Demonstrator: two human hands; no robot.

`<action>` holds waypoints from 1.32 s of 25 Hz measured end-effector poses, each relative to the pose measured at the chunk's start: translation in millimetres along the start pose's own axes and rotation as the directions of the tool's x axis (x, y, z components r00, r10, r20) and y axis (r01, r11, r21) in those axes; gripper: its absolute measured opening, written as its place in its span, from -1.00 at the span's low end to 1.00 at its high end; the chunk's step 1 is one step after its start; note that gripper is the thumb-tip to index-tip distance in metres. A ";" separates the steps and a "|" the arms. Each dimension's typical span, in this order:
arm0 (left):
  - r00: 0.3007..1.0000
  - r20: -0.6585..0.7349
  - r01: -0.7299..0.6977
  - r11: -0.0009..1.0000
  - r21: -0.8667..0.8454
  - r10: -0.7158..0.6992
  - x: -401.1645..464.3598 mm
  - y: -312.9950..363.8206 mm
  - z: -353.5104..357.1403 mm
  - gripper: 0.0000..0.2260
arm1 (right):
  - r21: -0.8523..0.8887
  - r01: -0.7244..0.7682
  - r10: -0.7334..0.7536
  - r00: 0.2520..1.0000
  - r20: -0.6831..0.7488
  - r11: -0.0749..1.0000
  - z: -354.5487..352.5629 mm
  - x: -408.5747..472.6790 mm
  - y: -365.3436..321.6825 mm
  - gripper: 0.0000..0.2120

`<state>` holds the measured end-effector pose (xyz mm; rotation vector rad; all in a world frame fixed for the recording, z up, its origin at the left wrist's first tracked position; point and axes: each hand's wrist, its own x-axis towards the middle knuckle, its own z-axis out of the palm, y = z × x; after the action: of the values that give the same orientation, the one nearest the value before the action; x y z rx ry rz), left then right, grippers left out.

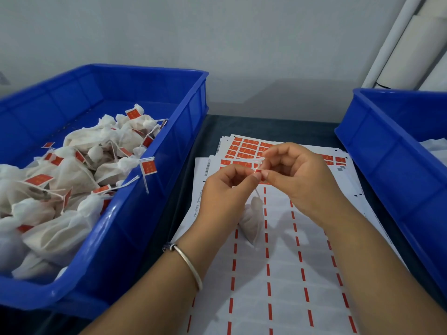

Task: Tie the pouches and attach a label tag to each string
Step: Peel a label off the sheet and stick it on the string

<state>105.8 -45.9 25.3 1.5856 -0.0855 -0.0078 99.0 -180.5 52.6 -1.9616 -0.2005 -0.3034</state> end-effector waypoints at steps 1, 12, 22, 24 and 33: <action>0.999 -0.016 -0.029 0.999 0.040 0.029 0.7 -0.1 -0.4 -0.95 | -0.019 -0.002 0.002 1.000 0.006 1.000 -0.4 -0.2 -0.4 -0.71; 0.951 0.143 -0.307 0.891 0.335 0.274 0.4 23.8 -12.6 -0.78 | -0.177 0.040 -0.051 0.997 -0.058 0.983 3.7 -15.1 -23.3 -0.61; 0.918 0.147 -0.384 0.735 0.559 0.367 -24.0 74.1 -20.2 -0.87 | -0.091 -0.039 0.028 0.992 -0.125 0.995 4.1 -39.2 -55.2 -0.62; 0.909 0.095 -0.385 0.728 0.568 0.407 -27.5 91.8 -32.9 -0.87 | -0.065 -0.027 0.023 0.998 -0.060 0.997 10.9 -48.5 -63.1 -0.57; 0.836 -0.283 -0.305 0.827 0.473 0.471 -11.0 165.5 -144.7 -0.82 | -0.196 0.003 0.031 0.985 0.169 0.981 43.5 -77.8 -65.9 -0.60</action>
<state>95.1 96.8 192.5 1.9344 -0.1096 0.6994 11.7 -114.5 70.2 -2.1853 -0.2767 -0.1487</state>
